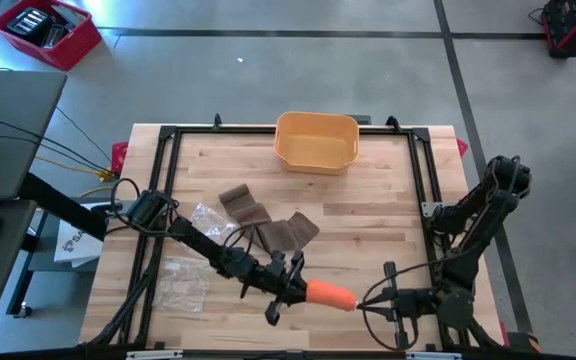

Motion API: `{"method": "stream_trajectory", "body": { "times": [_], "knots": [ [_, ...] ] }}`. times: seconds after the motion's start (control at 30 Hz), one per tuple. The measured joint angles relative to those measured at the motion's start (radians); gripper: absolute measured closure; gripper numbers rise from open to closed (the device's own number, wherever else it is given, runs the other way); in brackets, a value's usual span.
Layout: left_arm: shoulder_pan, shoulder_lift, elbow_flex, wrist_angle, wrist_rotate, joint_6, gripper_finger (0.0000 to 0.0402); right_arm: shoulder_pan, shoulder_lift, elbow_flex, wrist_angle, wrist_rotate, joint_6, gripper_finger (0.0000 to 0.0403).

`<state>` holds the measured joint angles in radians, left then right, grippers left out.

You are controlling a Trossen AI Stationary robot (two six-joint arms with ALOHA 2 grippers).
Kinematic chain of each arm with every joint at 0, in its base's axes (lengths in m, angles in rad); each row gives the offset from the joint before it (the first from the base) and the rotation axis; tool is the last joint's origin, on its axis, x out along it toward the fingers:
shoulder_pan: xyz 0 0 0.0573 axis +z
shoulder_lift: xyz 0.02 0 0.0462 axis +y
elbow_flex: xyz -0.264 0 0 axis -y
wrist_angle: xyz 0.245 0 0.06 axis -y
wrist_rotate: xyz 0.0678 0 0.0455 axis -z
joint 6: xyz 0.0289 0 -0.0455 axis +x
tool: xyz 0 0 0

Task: Roll bandage
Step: Roll the orange bandage

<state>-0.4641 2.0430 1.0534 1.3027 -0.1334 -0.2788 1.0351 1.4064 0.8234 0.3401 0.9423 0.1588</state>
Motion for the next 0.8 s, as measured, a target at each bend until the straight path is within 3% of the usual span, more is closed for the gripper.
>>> {"method": "stream_trajectory", "body": {
  "times": [0.23,0.6,0.8],
  "knots": [
    [0.0,0.0,0.002,-0.01,-0.034,-0.032,0.039,0.038,-0.041,0.0,-0.077,0.011,0.037,0.0386],
    [-0.007,0.001,0.002,-0.021,-0.038,-0.052,0.039,0.045,-0.105,0.0,-0.186,0.005,0.046,0.0258],
    [-0.007,0.001,0.002,-0.024,-0.038,-0.06,0.039,-0.002,-0.105,0.0,-0.255,-0.029,0.041,0.0229]
  ]
}}
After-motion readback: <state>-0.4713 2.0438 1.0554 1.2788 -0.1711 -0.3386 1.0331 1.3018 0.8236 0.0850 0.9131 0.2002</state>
